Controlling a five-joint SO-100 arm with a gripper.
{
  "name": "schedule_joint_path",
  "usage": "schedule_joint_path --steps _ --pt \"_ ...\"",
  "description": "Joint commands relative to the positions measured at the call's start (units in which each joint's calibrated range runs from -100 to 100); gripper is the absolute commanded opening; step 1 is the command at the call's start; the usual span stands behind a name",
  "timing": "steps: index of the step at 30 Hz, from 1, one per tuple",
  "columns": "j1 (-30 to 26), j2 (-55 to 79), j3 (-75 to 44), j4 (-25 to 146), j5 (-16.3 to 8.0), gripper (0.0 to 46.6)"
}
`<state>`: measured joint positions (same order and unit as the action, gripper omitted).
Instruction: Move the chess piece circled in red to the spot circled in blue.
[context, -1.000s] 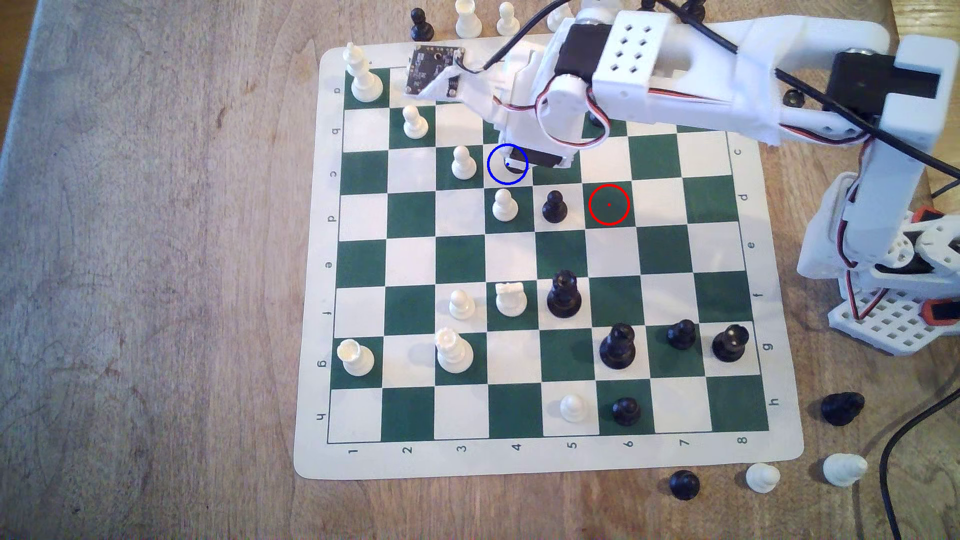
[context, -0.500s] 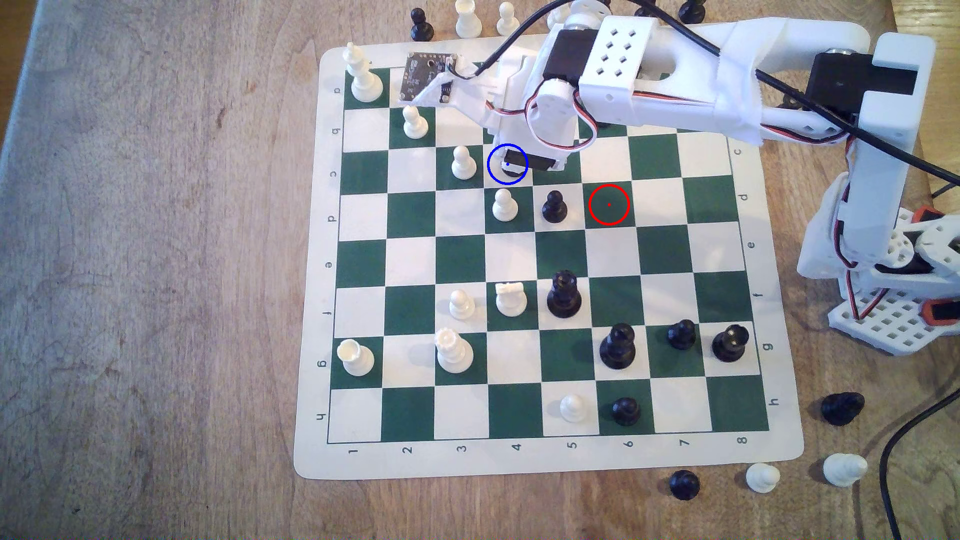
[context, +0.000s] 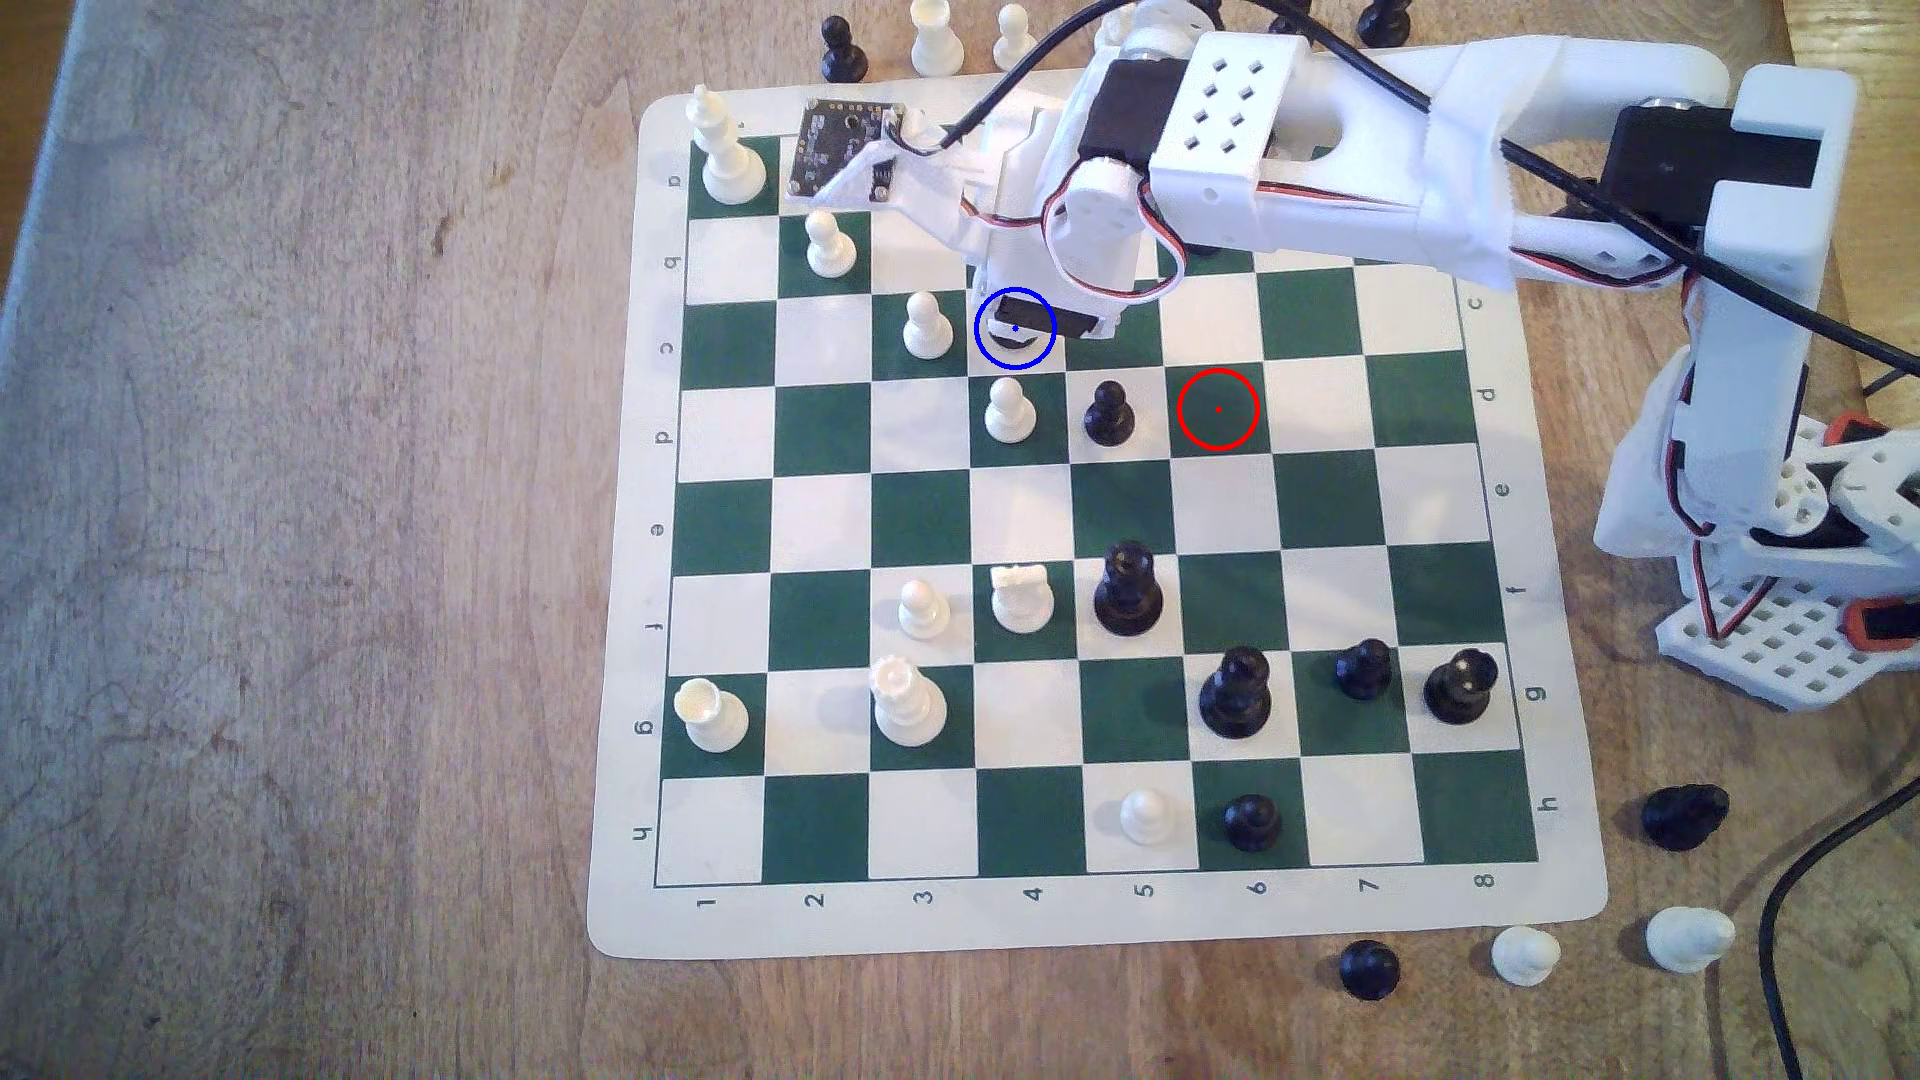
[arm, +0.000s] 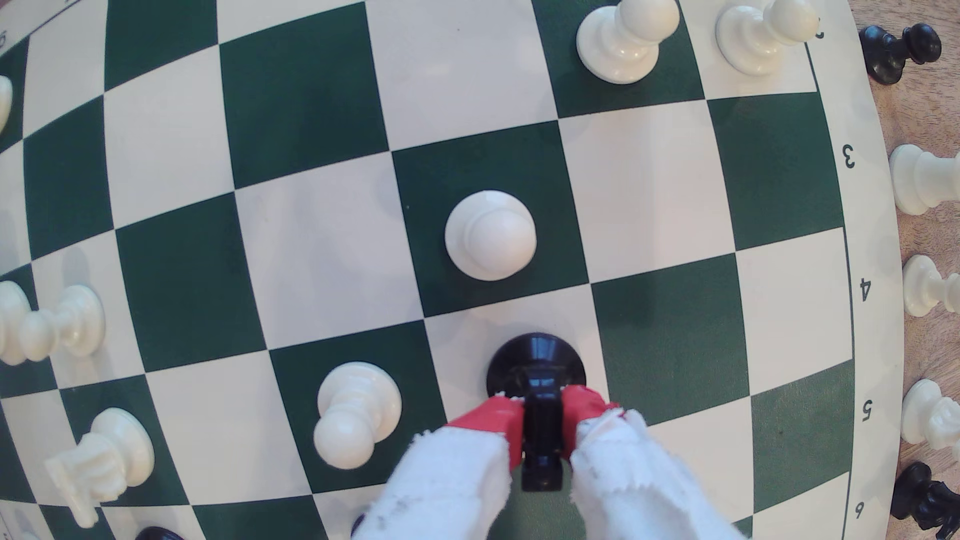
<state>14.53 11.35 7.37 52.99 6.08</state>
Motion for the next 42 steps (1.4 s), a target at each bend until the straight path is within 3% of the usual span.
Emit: schedule_joint_path --steps 1,5,23,42 --pt "-0.41 -1.17 -4.19 1.89 0.00 8.5" --pt "-0.02 -1.00 -4.10 2.21 0.05 11.1" --pt "0.06 -2.52 -3.65 1.15 0.20 12.1" --pt "2.64 -4.82 -3.65 0.57 2.20 13.5"
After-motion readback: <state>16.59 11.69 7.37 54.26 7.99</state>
